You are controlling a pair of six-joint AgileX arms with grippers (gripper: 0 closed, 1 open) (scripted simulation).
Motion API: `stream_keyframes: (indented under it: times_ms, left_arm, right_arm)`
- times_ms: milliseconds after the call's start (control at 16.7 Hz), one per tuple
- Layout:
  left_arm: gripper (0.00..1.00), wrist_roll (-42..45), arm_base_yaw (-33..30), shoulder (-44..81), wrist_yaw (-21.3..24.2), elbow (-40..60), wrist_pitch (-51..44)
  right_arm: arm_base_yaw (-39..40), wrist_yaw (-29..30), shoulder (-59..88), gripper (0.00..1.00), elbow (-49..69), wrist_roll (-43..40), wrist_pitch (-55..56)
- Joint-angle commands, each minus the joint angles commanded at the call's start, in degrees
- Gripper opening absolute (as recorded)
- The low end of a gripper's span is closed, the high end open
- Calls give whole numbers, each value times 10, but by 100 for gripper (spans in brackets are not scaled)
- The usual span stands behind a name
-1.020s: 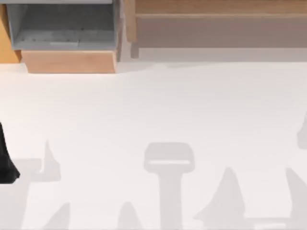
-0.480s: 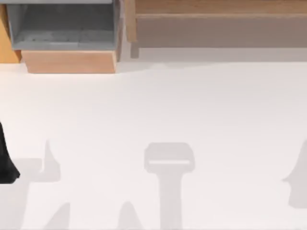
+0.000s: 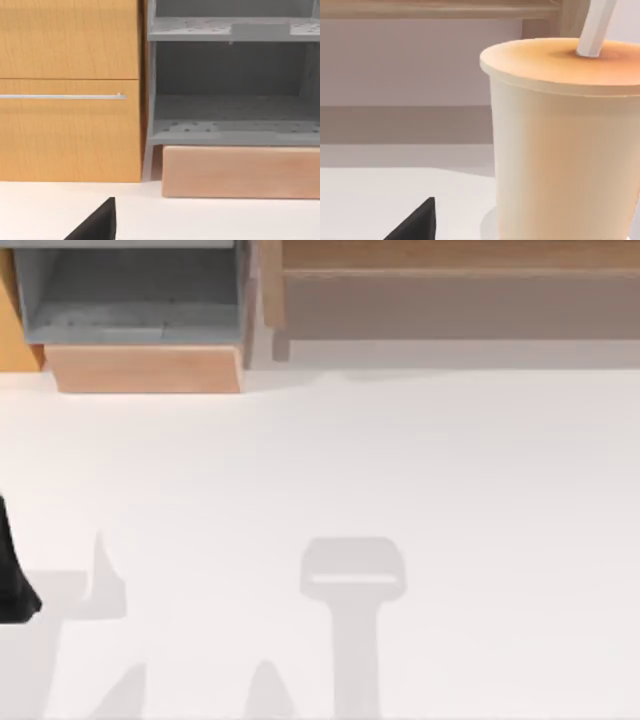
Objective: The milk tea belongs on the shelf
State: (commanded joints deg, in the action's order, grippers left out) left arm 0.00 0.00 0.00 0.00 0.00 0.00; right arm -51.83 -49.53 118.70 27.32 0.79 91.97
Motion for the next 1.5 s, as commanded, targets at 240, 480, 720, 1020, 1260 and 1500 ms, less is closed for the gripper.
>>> stream_keyframes:
  times_ms: [240,480,720,1020,1260,1500]
  left_arm:
    - [100,0,0,0,0,0,0]
    - [100,0,0,0,0,0,0]
    - [100,0,0,0,0,0,0]
    - [100,0,0,0,0,0,0]
    - [100,0,0,0,0,0,0]
    - [100,0,0,0,0,0,0]
  right_arm:
    - [-15,-14,32,100,9,-1,28]
    - [-12,-13,30,100,7,-1,26]
    - [18,18,41,100,46,-1,-1]
    - [87,88,68,100,135,-3,-64]
    - [94,95,71,100,143,-4,-70]
    - [94,95,71,77,143,-4,-70]
